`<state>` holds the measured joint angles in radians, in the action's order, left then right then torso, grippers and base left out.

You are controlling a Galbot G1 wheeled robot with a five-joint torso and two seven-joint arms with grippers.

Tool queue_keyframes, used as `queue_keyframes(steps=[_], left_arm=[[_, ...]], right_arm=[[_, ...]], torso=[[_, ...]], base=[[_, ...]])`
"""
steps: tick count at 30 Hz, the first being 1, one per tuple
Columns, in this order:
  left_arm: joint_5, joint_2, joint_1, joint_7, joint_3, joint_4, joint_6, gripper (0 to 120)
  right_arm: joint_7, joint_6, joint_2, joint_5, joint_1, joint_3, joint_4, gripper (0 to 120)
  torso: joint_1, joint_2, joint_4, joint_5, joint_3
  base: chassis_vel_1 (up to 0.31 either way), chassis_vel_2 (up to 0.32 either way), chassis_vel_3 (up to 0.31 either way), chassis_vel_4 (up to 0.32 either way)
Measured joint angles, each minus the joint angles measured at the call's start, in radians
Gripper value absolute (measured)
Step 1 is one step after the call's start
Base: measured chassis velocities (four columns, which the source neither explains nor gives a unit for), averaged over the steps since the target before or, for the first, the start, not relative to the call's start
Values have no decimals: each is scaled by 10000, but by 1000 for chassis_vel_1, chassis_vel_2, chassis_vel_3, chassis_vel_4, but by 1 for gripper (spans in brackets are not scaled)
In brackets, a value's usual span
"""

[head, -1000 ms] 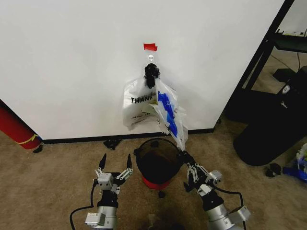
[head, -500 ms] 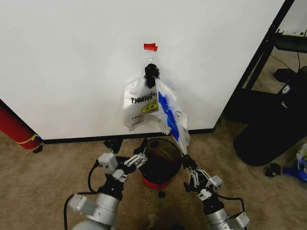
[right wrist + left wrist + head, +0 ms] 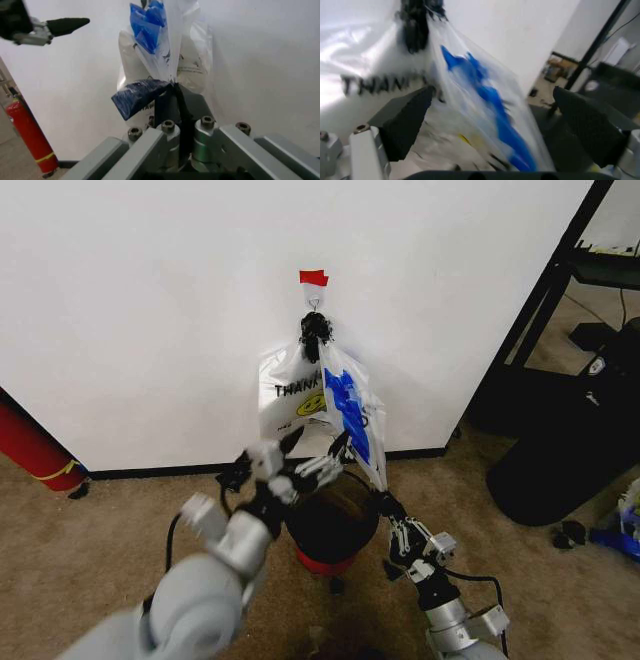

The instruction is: Pick up the garbage bag from the wall and place it over the trash bin.

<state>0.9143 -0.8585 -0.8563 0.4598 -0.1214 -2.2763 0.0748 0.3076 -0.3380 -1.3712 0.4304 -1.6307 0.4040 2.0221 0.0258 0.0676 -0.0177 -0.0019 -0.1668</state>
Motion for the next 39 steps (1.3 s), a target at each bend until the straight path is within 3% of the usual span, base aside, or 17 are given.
queue_keyframes(steps=[5,16,26,32,34,39], left_arm=[[304,65,738,89,-306,255,340,93],[1302,-155,959,-208,-908,347,359,92],[1213,-627,1442,-215,-1542,1404,423,85],[1237,-640,1601,-174,-1883,1552,300,66],[1249,-590,1639,-165,-1905,1571,205,51],[1250,-596,1562,-187,-1796,1534,73,34]], right_arm=[[4,8,-46,-10,15,-8,-60,0],[6,44,-141,-26,6,-61,-91,0],[6,72,-128,118,-64,-17,34,0],[5,73,-96,110,-93,-2,42,0],[-17,91,-94,129,-88,34,77,0],[-54,124,-66,178,-58,92,75,0]], torso=[[0,0,4,1,1],[-1,0,3,1,2],[-1,0,1,1,2],[-2,0,2,0,2],[-2,0,3,0,2],[-2,0,4,-1,2]], base=[[0,0,0,0],[0,0,0,0],[0,0,0,0],[0,0,0,0],[0,0,0,0],[0,0,0,0]])
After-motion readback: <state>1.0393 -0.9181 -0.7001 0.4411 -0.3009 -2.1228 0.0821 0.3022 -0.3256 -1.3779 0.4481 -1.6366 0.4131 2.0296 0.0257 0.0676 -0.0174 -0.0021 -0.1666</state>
